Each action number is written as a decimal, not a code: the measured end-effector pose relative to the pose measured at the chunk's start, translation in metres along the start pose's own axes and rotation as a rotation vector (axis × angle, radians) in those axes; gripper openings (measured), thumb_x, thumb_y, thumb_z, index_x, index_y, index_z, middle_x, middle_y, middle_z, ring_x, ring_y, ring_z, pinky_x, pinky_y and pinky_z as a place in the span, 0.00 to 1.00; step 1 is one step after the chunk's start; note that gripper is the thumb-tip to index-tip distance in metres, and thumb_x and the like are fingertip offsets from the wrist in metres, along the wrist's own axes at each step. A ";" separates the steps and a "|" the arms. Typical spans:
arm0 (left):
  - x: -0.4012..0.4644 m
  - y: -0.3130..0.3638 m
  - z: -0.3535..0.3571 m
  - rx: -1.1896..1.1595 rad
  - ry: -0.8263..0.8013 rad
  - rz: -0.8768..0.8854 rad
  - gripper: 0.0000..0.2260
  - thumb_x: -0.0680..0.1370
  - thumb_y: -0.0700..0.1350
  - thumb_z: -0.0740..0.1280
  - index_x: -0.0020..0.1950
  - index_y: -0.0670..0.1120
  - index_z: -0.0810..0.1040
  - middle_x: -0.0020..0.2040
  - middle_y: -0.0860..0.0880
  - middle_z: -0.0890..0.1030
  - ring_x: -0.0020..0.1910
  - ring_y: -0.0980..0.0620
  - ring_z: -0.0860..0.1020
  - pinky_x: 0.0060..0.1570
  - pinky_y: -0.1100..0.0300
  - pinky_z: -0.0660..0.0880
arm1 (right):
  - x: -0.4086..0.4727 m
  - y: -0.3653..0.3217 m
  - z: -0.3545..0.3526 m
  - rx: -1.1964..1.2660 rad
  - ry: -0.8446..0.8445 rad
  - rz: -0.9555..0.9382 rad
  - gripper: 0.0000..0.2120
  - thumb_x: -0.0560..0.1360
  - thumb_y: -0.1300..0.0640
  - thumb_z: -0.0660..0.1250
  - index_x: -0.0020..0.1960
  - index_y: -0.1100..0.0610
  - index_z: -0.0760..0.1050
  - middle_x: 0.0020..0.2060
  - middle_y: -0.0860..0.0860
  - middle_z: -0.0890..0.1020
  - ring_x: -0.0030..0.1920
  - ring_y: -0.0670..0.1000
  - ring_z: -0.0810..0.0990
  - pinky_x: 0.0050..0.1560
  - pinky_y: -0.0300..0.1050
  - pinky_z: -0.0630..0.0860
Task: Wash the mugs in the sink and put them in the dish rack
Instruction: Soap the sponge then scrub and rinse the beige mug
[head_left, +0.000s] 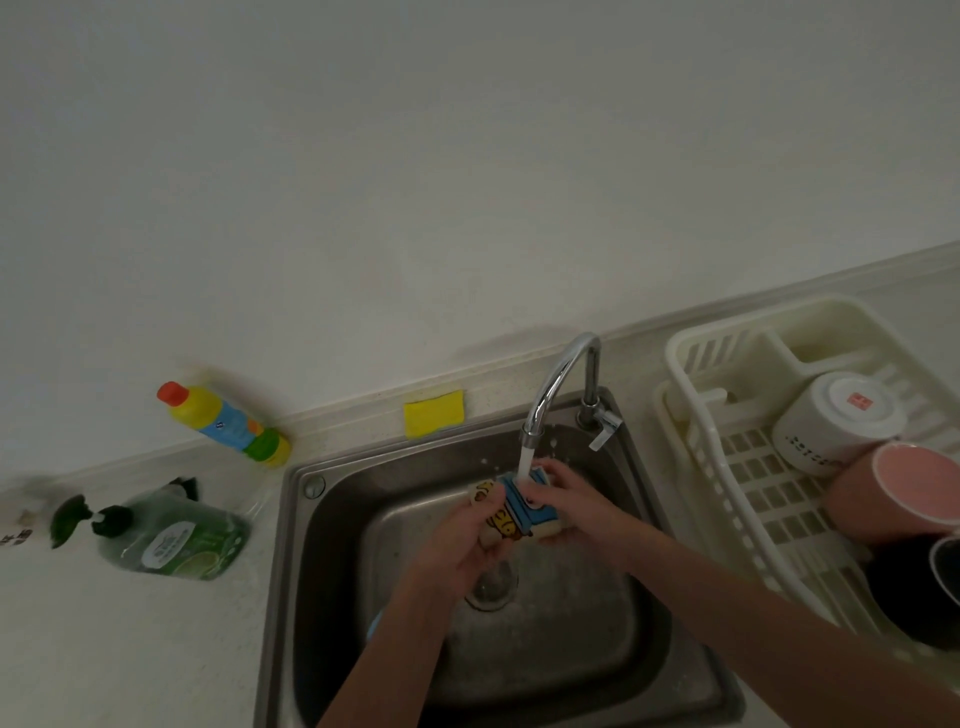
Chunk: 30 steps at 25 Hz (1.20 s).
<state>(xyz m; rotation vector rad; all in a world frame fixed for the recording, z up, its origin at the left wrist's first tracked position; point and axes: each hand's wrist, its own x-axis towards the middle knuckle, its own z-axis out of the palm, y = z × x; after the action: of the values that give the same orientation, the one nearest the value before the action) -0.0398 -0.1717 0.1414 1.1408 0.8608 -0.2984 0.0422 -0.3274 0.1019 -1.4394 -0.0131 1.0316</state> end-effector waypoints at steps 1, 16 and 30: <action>0.000 -0.001 -0.001 0.018 -0.007 0.001 0.17 0.75 0.50 0.72 0.60 0.42 0.79 0.54 0.42 0.84 0.55 0.45 0.80 0.42 0.56 0.78 | 0.000 0.000 0.002 0.034 0.008 0.068 0.20 0.75 0.38 0.67 0.61 0.48 0.75 0.55 0.55 0.82 0.55 0.57 0.82 0.51 0.55 0.82; 0.001 -0.012 -0.005 -0.056 0.008 0.051 0.17 0.77 0.51 0.70 0.59 0.40 0.80 0.50 0.37 0.83 0.39 0.48 0.79 0.28 0.63 0.73 | 0.000 0.002 0.000 -0.098 0.005 0.021 0.28 0.67 0.43 0.78 0.62 0.47 0.72 0.58 0.53 0.79 0.56 0.55 0.81 0.47 0.46 0.82; -0.004 -0.010 -0.035 0.278 0.084 0.117 0.18 0.77 0.54 0.71 0.62 0.46 0.76 0.54 0.46 0.84 0.51 0.47 0.83 0.40 0.60 0.80 | 0.008 0.001 0.019 -0.426 0.134 -0.219 0.42 0.58 0.49 0.84 0.66 0.45 0.67 0.58 0.43 0.77 0.55 0.43 0.78 0.49 0.37 0.77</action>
<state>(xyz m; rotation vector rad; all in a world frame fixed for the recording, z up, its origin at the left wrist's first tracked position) -0.0641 -0.1455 0.1324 1.4650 0.8396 -0.2807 0.0352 -0.3081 0.1003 -1.8448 -0.3030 0.7773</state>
